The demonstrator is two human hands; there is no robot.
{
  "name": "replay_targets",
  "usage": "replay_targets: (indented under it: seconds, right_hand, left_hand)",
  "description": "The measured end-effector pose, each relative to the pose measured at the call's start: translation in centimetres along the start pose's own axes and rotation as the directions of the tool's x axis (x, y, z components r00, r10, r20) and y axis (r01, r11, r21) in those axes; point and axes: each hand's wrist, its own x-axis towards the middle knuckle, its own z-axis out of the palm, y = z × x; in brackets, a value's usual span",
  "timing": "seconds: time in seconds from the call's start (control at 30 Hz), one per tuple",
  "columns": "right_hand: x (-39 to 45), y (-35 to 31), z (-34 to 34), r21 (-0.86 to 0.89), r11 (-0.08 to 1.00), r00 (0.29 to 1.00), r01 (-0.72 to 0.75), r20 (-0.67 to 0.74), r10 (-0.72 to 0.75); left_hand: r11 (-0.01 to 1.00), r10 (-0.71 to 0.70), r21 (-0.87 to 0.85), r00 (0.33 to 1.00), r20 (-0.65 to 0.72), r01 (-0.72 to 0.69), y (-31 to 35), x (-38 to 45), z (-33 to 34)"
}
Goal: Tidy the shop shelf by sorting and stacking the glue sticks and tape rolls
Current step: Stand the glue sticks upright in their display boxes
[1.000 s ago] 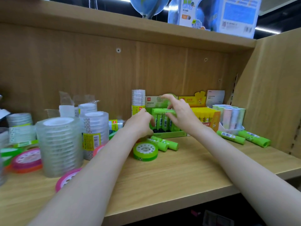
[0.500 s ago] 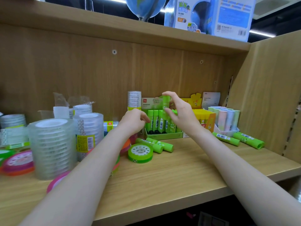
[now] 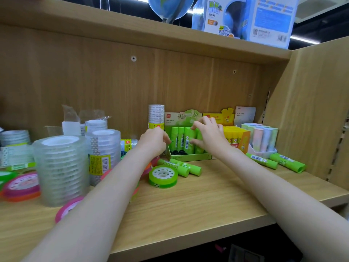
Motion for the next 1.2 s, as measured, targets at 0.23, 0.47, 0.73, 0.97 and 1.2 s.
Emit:
replay_targets:
  seconds: [0.23, 0.47, 0.73, 0.97, 1.2]
  right_hand:
    - [-4.4, -0.4, -2.9, 0.362, 0.925, 0.977, 0.115, -0.211, -0.039]
    - [-7.0, -0.2, -3.3, 0.327, 0.936, 0.927, 0.131, 0.294, -0.232]
    - [-5.3, 1.6, -5.1, 0.39, 0.921, 0.9, -0.014, 0.406, -0.159]
    - [-2.3, 0.5, -4.6, 0.624, 0.781, 0.999, -0.03, -0.001, 0.04]
    - [0.6, -2.0, -1.8, 0.46, 0.87, 0.975, 0.176, -0.203, -0.09]
  left_hand:
    - [0.999, -0.032, -0.031, 0.994, -0.108, 0.029, -0.6, 0.7, -0.1]
    - [0.998, -0.06, -0.044, 0.982, -0.179, 0.053, -0.7, 0.9, 0.1]
    - [1.0, 0.004, -0.023, 0.998, -0.057, -0.005, -0.1, 0.2, 0.3]
    - [1.0, 0.012, -0.005, 0.999, -0.041, -0.012, -0.1, 0.2, 0.3]
    - [1.0, 0.012, 0.003, 0.999, -0.046, -0.012, -0.1, 0.3, 0.4]
